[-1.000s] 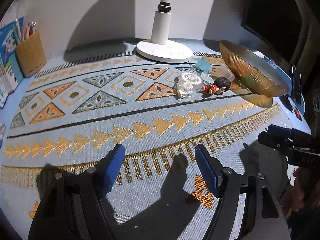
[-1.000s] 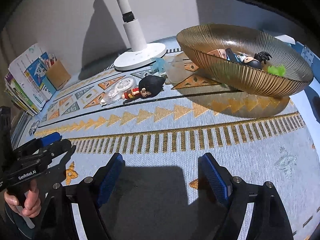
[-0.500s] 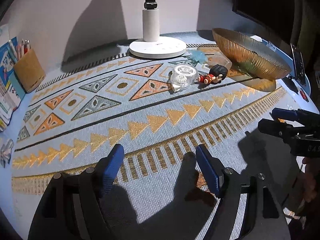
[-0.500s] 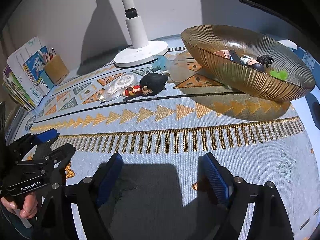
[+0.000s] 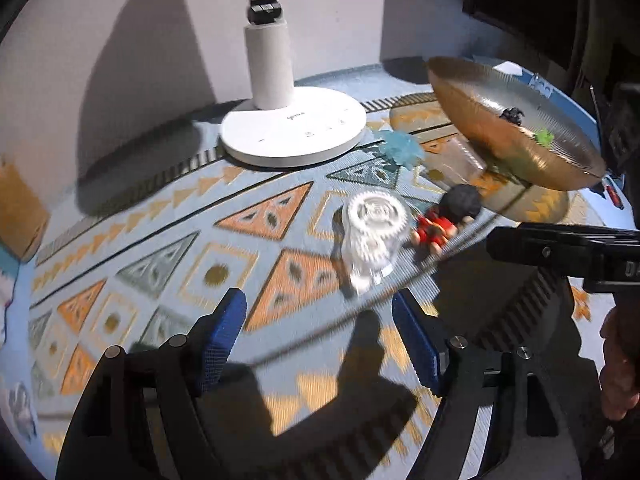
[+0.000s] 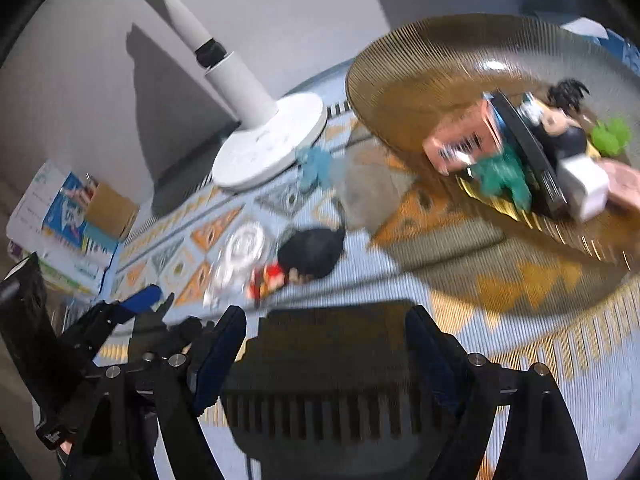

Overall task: Organize rigid objects
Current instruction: 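Grasp the clear gear container with left tool while right tool reaches for red-clad figurine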

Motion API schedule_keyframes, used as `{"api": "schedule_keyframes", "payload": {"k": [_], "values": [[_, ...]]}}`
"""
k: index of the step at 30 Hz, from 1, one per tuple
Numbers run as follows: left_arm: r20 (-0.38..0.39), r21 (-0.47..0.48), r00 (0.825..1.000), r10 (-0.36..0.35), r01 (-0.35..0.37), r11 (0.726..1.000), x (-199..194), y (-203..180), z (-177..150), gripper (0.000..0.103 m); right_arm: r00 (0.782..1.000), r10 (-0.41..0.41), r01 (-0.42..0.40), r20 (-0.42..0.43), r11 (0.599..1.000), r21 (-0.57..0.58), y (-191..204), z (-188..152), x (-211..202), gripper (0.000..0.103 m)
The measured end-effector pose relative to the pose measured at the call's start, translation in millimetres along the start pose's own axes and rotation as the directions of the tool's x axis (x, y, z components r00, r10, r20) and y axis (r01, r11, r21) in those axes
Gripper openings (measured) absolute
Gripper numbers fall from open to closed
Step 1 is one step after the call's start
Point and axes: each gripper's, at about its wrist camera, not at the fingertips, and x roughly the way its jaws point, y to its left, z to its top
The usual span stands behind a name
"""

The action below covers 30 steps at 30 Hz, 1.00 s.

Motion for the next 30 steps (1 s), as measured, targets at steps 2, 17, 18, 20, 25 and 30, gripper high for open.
{"api": "schedule_keyframes", "payload": {"k": [2,17,18,20,25,30], "values": [[-0.013,0.009,1.0,-0.011,0.011,1.0,13.6,0.5,7.5,0.071,1.0,0.01,-0.01,0.005,1.0,-0.008,4.3,8.2,6.2,0.077],[-0.003,0.055,0.996,-0.088,0.088,0.995,31.6,-16.6,27.6,0.033,0.997,-0.048,0.053,0.063,0.994,-0.093,25.2,27.1,41.1,0.037],[-0.002,0.055,0.996,-0.086,0.086,0.995,30.9,-16.9,27.5,0.033,0.998,-0.037,0.042,0.058,0.995,-0.087,23.2,27.0,40.0,0.036],[-0.005,0.046,0.996,-0.087,0.087,0.995,29.3,-15.8,25.2,0.033,0.999,-0.013,0.016,0.051,0.998,-0.063,17.7,26.0,36.2,0.035],[0.003,0.011,0.997,-0.083,0.083,0.997,9.5,-11.5,7.1,0.033,0.999,0.031,-0.03,0.04,0.999,-0.021,9.0,14.2,17.3,0.034],[0.036,-0.046,0.996,-0.08,0.081,0.996,-27.7,-1.3,-25.3,0.033,0.997,0.077,-0.077,0.023,0.997,0.003,0.7,-11.1,-9.5,0.033]]}}
